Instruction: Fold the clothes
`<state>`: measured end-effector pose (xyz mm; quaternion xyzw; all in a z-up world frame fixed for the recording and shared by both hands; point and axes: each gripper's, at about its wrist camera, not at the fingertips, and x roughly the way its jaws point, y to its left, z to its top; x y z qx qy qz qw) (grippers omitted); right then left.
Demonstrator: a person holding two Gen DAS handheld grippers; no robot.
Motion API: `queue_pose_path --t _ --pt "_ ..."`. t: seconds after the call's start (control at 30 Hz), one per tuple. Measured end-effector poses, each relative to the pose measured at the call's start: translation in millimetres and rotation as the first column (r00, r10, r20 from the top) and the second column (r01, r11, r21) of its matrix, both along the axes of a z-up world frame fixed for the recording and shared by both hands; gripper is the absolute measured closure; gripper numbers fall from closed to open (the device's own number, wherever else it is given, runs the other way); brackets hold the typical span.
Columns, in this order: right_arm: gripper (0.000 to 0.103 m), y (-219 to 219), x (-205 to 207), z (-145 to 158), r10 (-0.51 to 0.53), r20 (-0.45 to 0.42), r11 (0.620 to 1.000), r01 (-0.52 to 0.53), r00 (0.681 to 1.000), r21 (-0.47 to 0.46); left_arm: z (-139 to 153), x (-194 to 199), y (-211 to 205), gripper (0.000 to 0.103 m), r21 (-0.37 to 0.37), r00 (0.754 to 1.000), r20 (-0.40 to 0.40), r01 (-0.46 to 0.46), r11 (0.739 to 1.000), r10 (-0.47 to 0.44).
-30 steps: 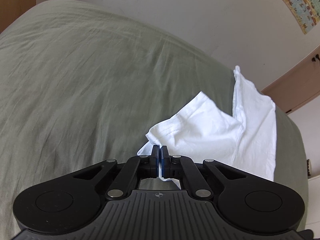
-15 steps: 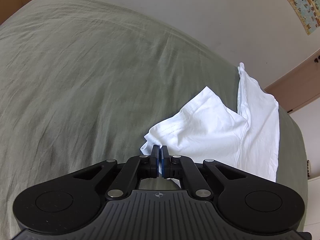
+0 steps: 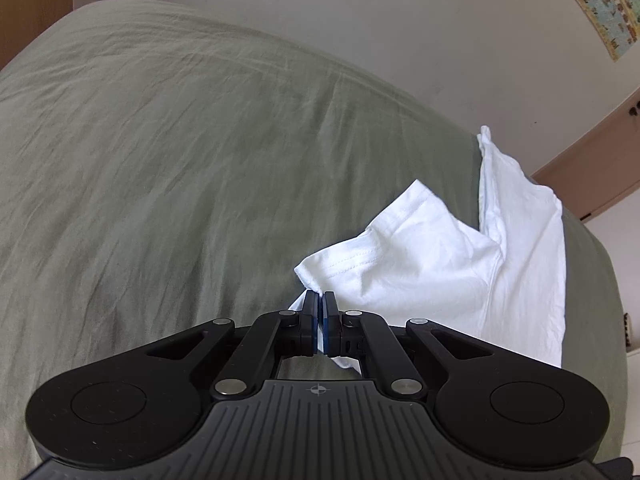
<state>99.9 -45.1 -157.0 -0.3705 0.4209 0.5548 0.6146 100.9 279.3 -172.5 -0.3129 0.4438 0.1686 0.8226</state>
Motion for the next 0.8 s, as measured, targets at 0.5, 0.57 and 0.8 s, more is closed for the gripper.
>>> queue_pose_path --t 0.5,0.57,0.8 --pt "0.094 -2 5 4 -0.021 -0.027 1.000 0.021 0.999 0.002 24 -16 17 0.077 -0.048 0.997 0.062 -0.052 0.997 0.055" --pt "0.094 -2 5 4 -0.021 -0.026 1.000 0.021 0.999 0.000 20 -12 14 0.073 -0.058 0.997 0.058 -0.045 0.997 0.048" --pt "0.094 -3 6 6 -0.013 -0.031 1.000 0.013 0.999 -0.005 4 -5 13 0.072 -0.074 0.995 0.038 -0.091 0.993 0.094"
